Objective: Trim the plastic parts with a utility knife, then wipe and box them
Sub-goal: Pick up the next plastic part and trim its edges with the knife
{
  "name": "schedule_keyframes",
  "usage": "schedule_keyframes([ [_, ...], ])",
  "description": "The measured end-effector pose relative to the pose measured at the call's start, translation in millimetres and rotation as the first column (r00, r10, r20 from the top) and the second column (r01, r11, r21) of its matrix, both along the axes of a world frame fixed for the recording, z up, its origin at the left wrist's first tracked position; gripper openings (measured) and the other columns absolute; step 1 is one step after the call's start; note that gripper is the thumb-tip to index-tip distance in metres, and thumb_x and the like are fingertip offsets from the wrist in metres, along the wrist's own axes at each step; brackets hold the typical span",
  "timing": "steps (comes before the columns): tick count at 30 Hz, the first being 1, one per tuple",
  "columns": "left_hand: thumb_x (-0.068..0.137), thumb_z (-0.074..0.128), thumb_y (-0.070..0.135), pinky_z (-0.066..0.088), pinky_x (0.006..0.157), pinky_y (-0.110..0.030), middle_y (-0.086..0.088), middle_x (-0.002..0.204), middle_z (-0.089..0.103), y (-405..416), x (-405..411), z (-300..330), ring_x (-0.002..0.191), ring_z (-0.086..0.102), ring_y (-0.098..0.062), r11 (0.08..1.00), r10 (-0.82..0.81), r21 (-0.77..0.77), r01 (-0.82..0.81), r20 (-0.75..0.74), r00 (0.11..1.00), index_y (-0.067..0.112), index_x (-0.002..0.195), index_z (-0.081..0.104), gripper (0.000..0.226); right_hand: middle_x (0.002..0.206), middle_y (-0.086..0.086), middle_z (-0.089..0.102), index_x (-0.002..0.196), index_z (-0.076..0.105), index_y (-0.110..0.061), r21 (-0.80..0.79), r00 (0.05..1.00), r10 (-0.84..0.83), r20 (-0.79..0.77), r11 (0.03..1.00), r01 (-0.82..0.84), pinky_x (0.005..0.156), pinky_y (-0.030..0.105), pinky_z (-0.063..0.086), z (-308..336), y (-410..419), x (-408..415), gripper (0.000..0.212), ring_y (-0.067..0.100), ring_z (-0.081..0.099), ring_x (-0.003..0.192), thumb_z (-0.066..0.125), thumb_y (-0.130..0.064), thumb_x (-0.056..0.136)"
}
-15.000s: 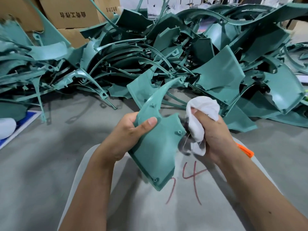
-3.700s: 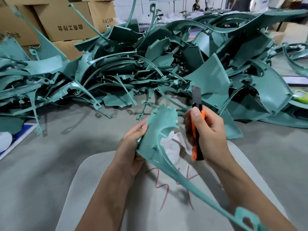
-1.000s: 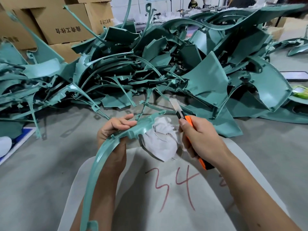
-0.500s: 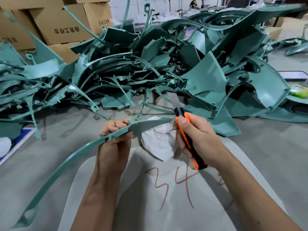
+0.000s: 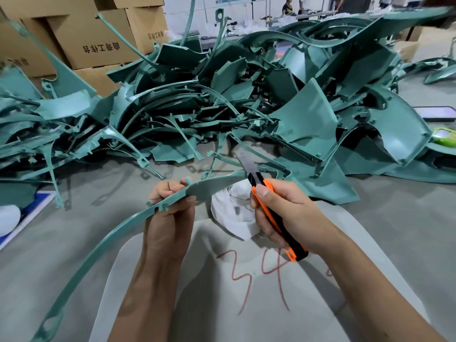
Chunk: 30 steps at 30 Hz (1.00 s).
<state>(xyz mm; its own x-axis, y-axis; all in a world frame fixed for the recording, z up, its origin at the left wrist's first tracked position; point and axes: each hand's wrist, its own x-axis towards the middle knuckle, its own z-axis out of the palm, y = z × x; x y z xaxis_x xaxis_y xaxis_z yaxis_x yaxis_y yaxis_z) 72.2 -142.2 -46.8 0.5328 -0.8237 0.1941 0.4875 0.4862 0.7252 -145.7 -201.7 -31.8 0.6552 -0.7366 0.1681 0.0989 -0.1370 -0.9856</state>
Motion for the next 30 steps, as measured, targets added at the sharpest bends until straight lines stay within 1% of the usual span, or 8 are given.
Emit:
schedule_keyframes([
  [5, 0.063, 0.044, -0.019, 0.022, 0.122, -0.047, -0.012, 0.099, 0.041, -2, 8, -3, 0.111, 0.037, -0.029, 0.999, -0.006, 0.042, 0.009, -0.081, 0.997, 0.014, 0.090, 0.042, 0.043, 0.054, 0.011, 0.057, 0.088, 0.052, -0.001, -0.062, 0.958, -0.180, -0.223, 0.983, 0.171, 0.038, 0.027, 0.035, -3, -10, -2, 0.038, 0.023, 0.045, 0.036, 0.043, -0.030, 0.112],
  [7, 0.070, 0.047, -0.018, 0.031, 0.121, -0.046, -0.016, 0.114, 0.051, -2, 7, -4, 0.118, 0.046, -0.031, 0.997, -0.001, 0.079, 0.008, -0.092, 0.996, 0.006, 0.108, 0.052, 0.045, 0.055, 0.012, 0.058, 0.088, 0.052, 0.000, -0.080, 0.945, -0.258, -0.201, 0.966, 0.246, 0.039, 0.026, 0.035, -6, -14, -2, 0.039, 0.023, 0.044, 0.038, 0.043, -0.030, 0.112],
  [10, 0.088, 0.054, -0.008, 0.061, 0.087, -0.030, -0.010, 0.126, 0.067, -3, -2, 0, 0.112, 0.068, -0.022, 0.992, 0.075, 0.104, -0.066, -0.078, 0.994, -0.002, 0.134, 0.058, 0.047, 0.060, 0.014, 0.060, 0.094, 0.046, -0.003, -0.033, 0.939, -0.333, -0.081, 0.943, 0.332, 0.040, 0.029, 0.037, -10, -15, 1, 0.032, 0.024, 0.046, 0.043, 0.045, -0.031, 0.110],
  [12, 0.091, 0.061, 0.001, 0.060, 0.064, -0.024, -0.003, 0.114, 0.076, -4, -6, 4, 0.093, 0.074, -0.014, 0.991, 0.111, 0.083, -0.107, -0.044, 0.993, 0.011, 0.119, 0.072, 0.032, 0.064, 0.016, 0.060, 0.094, 0.043, -0.009, -0.092, 0.919, -0.389, -0.061, 0.919, 0.383, 0.046, 0.038, 0.042, -12, -16, 3, 0.025, 0.028, 0.050, 0.049, 0.048, -0.029, 0.108],
  [18, 0.095, 0.063, 0.007, 0.062, 0.076, -0.036, -0.002, 0.124, 0.074, -7, -19, 5, 0.111, 0.072, -0.019, 0.983, 0.158, 0.108, -0.148, -0.091, 0.983, 0.017, 0.126, 0.063, 0.033, 0.070, -0.010, 0.053, 0.097, 0.055, -0.021, -0.633, 0.863, -0.505, 0.014, 0.664, 0.399, 0.056, 0.034, 0.044, -17, -20, 5, 0.019, 0.011, 0.052, 0.059, 0.047, -0.033, 0.109],
  [21, 0.097, 0.064, 0.007, 0.063, 0.079, -0.037, -0.005, 0.121, 0.075, -8, -23, 5, 0.111, 0.073, -0.021, 0.965, 0.212, 0.184, -0.186, -0.135, 0.968, 0.011, 0.125, 0.066, 0.028, 0.076, -0.009, 0.057, 0.109, 0.058, -0.018, -0.701, 0.873, -0.487, 0.015, 0.618, 0.357, 0.058, 0.042, 0.047, -21, -17, 11, 0.019, 0.016, 0.059, 0.065, 0.047, -0.034, 0.110],
  [25, 0.099, 0.061, 0.010, 0.056, 0.101, -0.041, -0.013, 0.126, 0.072, -9, -27, 7, 0.120, 0.068, -0.028, 0.957, 0.212, 0.240, -0.162, -0.198, 0.957, 0.000, 0.135, 0.061, 0.037, 0.075, -0.018, 0.051, 0.109, 0.060, -0.020, -0.738, 0.917, -0.399, 0.007, 0.617, 0.274, 0.060, 0.031, 0.041, -20, -10, 16, 0.028, 0.008, 0.052, 0.065, 0.045, -0.044, 0.109],
  [30, 0.100, 0.056, 0.010, 0.061, 0.078, -0.023, -0.011, 0.119, 0.075, -6, -32, 13, 0.104, 0.074, -0.020, 0.984, 0.072, 0.178, -0.025, -0.264, 0.962, -0.001, 0.128, 0.063, 0.031, 0.071, -0.008, 0.052, 0.098, 0.062, -0.013, -0.795, 0.945, -0.325, -0.044, 0.584, 0.164, 0.060, 0.042, 0.044, -19, 1, 23, 0.039, 0.016, 0.050, 0.063, 0.046, -0.048, 0.108],
])
